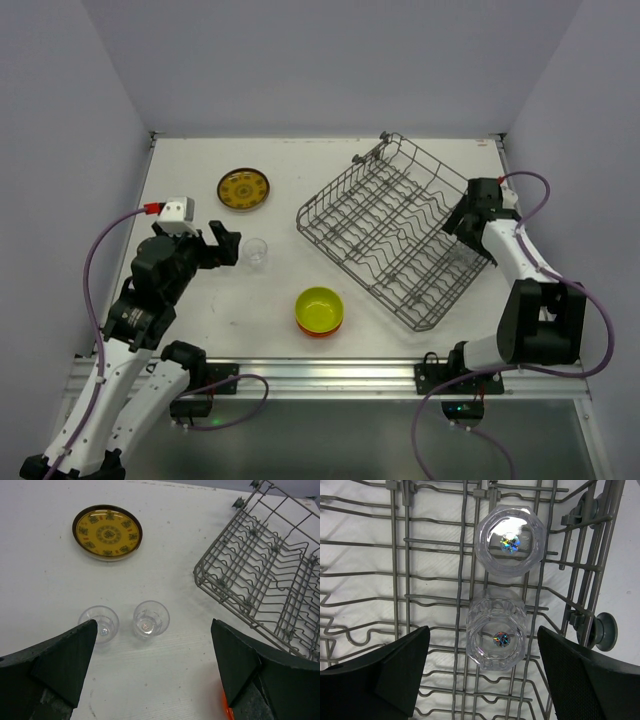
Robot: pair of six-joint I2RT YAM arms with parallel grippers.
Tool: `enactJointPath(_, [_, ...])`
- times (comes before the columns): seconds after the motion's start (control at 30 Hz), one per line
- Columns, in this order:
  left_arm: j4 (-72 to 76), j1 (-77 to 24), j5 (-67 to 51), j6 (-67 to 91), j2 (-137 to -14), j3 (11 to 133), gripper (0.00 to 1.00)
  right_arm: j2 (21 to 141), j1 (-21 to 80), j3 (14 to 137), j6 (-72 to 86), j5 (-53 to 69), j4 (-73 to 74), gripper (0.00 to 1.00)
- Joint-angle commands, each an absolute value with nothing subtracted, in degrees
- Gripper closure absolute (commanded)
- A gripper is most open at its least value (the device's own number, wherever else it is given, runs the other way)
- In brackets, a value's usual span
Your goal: Unload the mixed dishes from the dish rack
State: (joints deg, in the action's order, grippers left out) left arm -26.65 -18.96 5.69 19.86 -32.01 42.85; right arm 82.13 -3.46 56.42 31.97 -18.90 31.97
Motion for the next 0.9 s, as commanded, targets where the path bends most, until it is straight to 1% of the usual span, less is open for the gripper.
enactJointPath(0.0, [-25.22, -19.51, 4.75, 18.37, -32.25, 43.77, 0.00, 81.65, -3.78, 55.37, 33.31, -22.32, 29.79, 0.11])
enactJointPath(0.2, [-25.22, -19.51, 4.75, 18.37, -31.90, 43.68, 0.00, 81.04, -3.69, 55.02, 33.49, -23.03, 29.27, 0.17])
enactJointPath(0.33, [-25.31, -19.51, 5.10, 18.46, -31.73, 43.68, 0.00, 80.68, -3.69, 54.49, 33.66, -23.64, 29.01, 0.26])
enactJointPath(0.37, [-25.23, -19.51, 5.10, 18.46, -31.73, 43.68, 0.00, 80.51, -3.69, 54.06, 33.66, -23.38, 28.83, 0.26])
enactJointPath(0.43, [-25.31, -19.51, 5.36, 18.46, -31.82, 43.68, 0.00, 80.33, -3.69, 53.35, 33.49, -23.03, 28.48, 0.32])
enactJointPath(0.67, [-25.22, -19.51, 5.45, 18.46, -31.99, 43.68, 0.00, 79.28, -3.69, 52.56, 33.66, -22.50, 27.86, 0.36])
enactJointPath(0.73, [-25.31, -19.51, 5.45, 18.46, -31.99, 43.68, 0.00, 78.67, -3.69, 52.30, 33.66, -22.67, 27.77, 0.41])
enactJointPath(0.77, [-25.31, -19.51, 5.45, 18.46, -31.99, 43.68, 0.00, 78.49, -3.69, 52.21, 33.66, -22.76, 27.60, 0.42])
enactJointPath(0.8, [-25.31, -19.51, 5.45, 18.46, -31.99, 43.68, 0.00, 78.23, -3.69, 52.12, 33.75, -22.94, 27.60, 0.46])
enactJointPath(0.87, [-25.22, -19.51, 5.45, 18.46, -31.91, 43.68, 0.00, 77.52, -3.69, 51.94, 33.92, -23.03, 27.42, 0.49])
